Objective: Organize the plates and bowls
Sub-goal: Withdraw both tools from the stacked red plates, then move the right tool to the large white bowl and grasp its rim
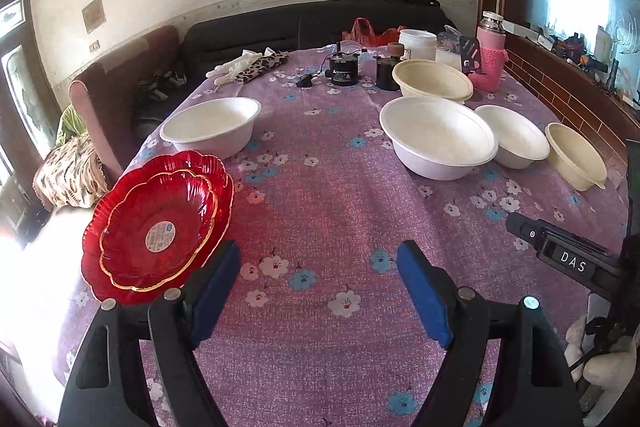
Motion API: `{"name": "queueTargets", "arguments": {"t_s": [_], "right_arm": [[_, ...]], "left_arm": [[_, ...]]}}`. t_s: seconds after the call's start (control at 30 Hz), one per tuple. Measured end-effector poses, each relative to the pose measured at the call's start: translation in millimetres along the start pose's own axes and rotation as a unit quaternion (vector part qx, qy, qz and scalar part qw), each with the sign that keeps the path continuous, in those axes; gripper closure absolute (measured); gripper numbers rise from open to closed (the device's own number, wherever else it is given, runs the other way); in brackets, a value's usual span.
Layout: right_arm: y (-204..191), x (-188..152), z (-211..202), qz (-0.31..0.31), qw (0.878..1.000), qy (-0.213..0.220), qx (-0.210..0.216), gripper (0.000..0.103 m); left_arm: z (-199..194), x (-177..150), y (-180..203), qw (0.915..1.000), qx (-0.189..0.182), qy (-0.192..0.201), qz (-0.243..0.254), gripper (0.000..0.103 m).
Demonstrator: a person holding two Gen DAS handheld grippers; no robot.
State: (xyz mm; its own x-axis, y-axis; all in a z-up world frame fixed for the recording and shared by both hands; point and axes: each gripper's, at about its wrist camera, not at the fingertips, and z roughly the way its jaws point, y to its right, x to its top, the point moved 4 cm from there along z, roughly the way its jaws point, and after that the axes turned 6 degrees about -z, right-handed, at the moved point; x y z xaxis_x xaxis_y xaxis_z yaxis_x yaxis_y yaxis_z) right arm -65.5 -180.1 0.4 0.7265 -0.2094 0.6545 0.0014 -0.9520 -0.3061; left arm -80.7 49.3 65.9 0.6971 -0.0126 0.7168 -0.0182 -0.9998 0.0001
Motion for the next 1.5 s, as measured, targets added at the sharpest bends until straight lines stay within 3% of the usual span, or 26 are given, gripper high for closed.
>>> {"name": "queueTargets", "arguments": {"t_s": [0.17, 0.7, 0.9, 1.13, 1.27, 1.43, 1.47, 1.5], "right_arm": [[9, 0, 0, 0.023, 1.000, 0.000, -0.004, 0.041], [7, 2, 3, 0.019, 1.000, -0.017, 0.009, 0.040], [18, 24, 6, 0.035, 0.999, -0.016, 0.010, 0.041], [66, 59, 15, 0.132, 0.991, 0.007, 0.007, 0.041], [93, 76, 30, 0.201, 0.979, 0.019, -0.008, 0.041], [108, 90, 49, 0.239, 0.969, 0.019, -0.050, 0.041], [111, 92, 50, 0.244, 0.968, 0.020, -0.058, 0.041], [113, 93, 52, 0.250, 0.966, 0.021, -0.061, 0.052]], "left_arm": [[9, -1, 7, 0.9999, -0.001, -0.010, 0.008, 0.023], [30, 12, 0, 0.9998, 0.001, -0.021, 0.002, 0.023], [46, 25, -3, 0.9991, -0.018, -0.035, -0.018, 0.023], [56, 34, 5, 0.9981, -0.036, -0.039, -0.031, 0.023], [61, 32, 13, 0.9976, -0.042, -0.047, -0.028, 0.023], [63, 29, 17, 0.9974, -0.045, -0.051, -0.024, 0.023], [62, 29, 17, 0.9973, -0.046, -0.051, -0.024, 0.023], [62, 29, 17, 0.9973, -0.048, -0.051, -0.025, 0.023]]}}
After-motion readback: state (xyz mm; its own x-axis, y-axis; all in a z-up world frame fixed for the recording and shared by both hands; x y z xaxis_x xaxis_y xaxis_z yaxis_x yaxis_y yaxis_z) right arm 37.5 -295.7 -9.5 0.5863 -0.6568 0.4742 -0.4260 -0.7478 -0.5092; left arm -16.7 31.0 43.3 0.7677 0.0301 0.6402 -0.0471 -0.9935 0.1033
